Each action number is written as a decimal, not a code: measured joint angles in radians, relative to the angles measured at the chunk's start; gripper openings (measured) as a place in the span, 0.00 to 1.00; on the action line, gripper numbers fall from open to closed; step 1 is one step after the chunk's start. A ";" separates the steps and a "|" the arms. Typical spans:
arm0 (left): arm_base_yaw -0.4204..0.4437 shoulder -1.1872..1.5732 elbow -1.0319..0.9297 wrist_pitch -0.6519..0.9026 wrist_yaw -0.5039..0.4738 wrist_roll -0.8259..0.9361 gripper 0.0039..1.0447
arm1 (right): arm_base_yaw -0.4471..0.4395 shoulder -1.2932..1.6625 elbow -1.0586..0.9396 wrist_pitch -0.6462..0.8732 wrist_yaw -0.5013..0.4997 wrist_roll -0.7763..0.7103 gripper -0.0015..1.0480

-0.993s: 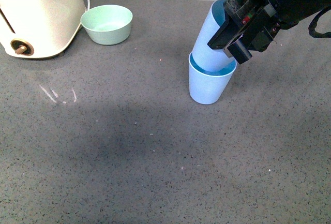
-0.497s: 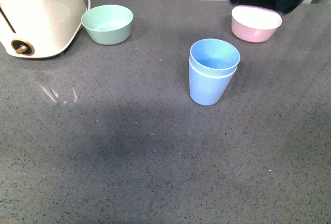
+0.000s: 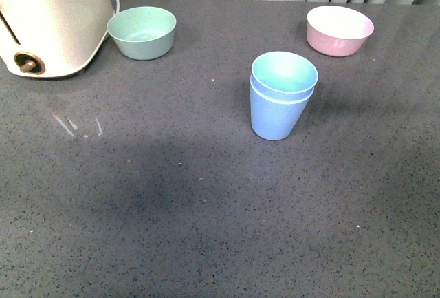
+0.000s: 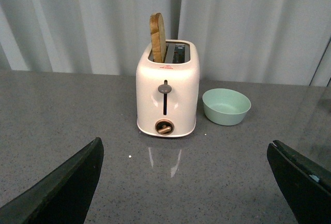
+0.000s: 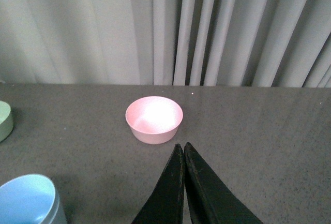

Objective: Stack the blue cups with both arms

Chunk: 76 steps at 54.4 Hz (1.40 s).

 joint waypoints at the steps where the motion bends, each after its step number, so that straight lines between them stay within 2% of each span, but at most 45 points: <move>1: 0.000 0.000 0.000 0.000 0.000 0.000 0.92 | -0.002 -0.006 -0.007 0.000 -0.003 -0.002 0.01; 25: 0.000 0.000 0.000 0.000 0.000 0.000 0.92 | -0.082 -0.262 -0.204 -0.057 -0.080 0.003 0.02; 27: 0.000 0.000 0.000 0.000 0.000 0.000 0.92 | -0.110 -0.288 -0.217 -0.072 -0.135 0.003 0.02; 33: 0.000 0.000 0.000 0.000 0.000 0.000 0.92 | -0.157 -0.359 -0.248 -0.112 -0.151 0.004 0.02; 43: 0.000 0.000 0.000 0.000 0.000 0.000 0.92 | -0.159 -0.456 -0.279 -0.178 -0.158 0.004 0.02; 50: 0.000 0.000 0.000 0.000 0.000 0.000 0.92 | -0.159 -0.483 -0.315 -0.159 -0.158 0.004 0.02; 76: 0.000 0.000 0.000 0.000 0.000 0.000 0.92 | -0.159 -0.786 -0.317 -0.436 -0.159 0.004 0.02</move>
